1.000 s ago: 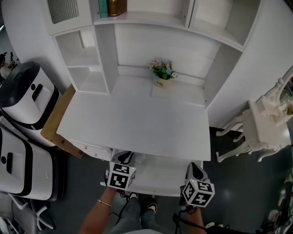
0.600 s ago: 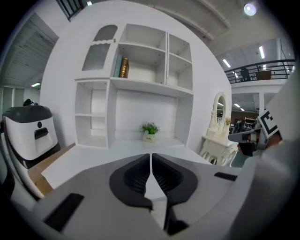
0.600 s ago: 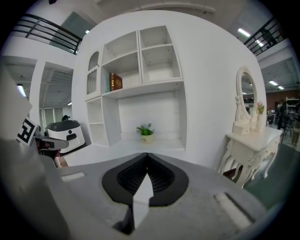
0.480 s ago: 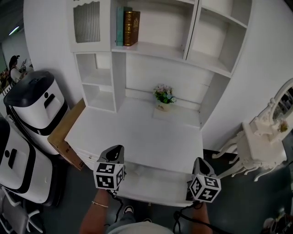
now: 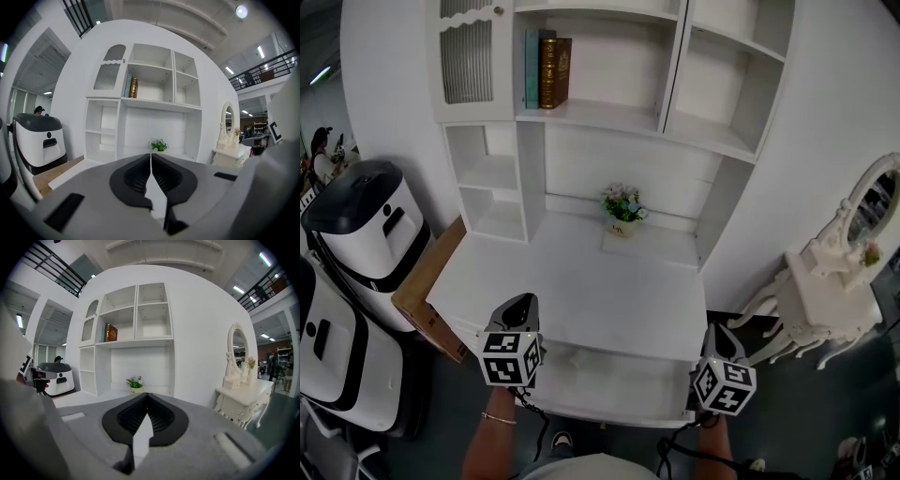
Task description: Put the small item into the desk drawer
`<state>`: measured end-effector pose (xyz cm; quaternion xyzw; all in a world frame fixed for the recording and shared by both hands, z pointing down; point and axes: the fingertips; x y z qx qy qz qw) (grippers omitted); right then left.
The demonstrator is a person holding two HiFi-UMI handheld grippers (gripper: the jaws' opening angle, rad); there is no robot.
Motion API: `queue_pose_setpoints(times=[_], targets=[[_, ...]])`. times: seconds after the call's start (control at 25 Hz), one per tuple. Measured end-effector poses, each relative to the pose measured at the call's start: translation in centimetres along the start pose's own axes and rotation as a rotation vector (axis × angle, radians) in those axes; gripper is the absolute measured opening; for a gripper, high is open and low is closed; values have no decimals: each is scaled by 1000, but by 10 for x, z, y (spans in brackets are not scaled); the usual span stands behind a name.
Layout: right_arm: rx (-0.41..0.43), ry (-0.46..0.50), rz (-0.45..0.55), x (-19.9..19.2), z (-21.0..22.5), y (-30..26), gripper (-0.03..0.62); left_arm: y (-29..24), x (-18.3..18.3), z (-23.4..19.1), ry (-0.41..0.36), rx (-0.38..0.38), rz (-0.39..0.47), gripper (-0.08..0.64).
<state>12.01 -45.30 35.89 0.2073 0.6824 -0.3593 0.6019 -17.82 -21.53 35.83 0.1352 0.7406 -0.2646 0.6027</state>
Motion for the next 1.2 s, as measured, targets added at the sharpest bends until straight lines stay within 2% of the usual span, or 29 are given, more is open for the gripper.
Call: queue_pose_setpoints(times=[0.52, 1.2], targets=[[-31, 20, 14, 2, -3, 7, 5, -1, 1, -4, 6, -5, 1, 12], [-5, 0, 12, 4, -20, 11, 5, 4, 0, -15, 12, -9, -6, 12]])
Point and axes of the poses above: the fingertips, and each gripper's own axes: y backward along the fingers, z to its right, x out of its top, and after that the axes turned 3 degrees about y, right-handed
